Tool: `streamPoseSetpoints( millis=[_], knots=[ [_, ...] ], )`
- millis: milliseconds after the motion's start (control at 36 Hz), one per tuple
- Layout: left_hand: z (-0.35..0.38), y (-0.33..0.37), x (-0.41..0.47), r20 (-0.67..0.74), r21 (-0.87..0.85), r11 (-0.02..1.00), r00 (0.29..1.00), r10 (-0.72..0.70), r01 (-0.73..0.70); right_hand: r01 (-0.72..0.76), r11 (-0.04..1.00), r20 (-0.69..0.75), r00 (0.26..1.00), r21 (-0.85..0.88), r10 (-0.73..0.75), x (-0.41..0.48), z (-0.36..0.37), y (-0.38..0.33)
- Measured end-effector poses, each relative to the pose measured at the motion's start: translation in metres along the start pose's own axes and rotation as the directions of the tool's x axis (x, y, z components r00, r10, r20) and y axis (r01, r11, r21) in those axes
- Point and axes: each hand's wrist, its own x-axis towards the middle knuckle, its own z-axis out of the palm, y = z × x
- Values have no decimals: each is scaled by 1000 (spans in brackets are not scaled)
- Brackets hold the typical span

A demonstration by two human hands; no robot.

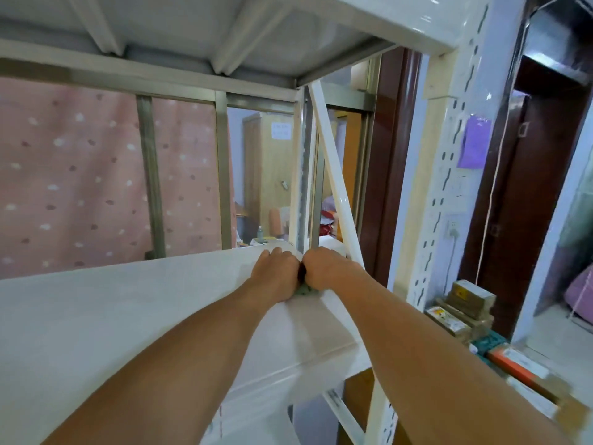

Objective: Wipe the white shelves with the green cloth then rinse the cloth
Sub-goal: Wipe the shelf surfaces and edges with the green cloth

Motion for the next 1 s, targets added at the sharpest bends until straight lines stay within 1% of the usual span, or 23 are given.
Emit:
streamPoseSetpoints(
  millis=[83,167,306,417,528,639,750,889,1000],
  knots=[
    [-5,10,-19,-65,67,998,998,23,-19,12,1000,-8,1000,14,-11,-19,-7,0],
    [-10,19,-38,-109,107,994,994,34,-22,11,1000,16,1000,-6,-11,-34,-11,1],
    [-23,39,-66,-105,127,991,993,48,-34,30,999,27,999,-26,-30,-59,-16,1],
    [-35,56,-86,-107,90,995,993,46,-36,33,999,18,999,-2,-33,-82,-17,5],
    [-41,74,-106,-142,16,999,989,34,-32,44,999,-9,999,10,-44,-105,-15,13],
    [-42,87,-122,-178,-82,997,984,-19,4,66,997,-57,996,-26,-68,-128,-16,22],
    [-43,103,-132,-241,-146,989,968,-72,37,40,998,-104,994,-43,-44,-143,-15,28],
    [-46,113,-138,-175,-197,977,978,-115,80,31,999,-109,993,-39,-35,-150,-19,32],
    [-49,107,-138,-131,-148,985,986,-105,85,55,997,-64,996,-52,-58,-151,-25,34]
  ],
)
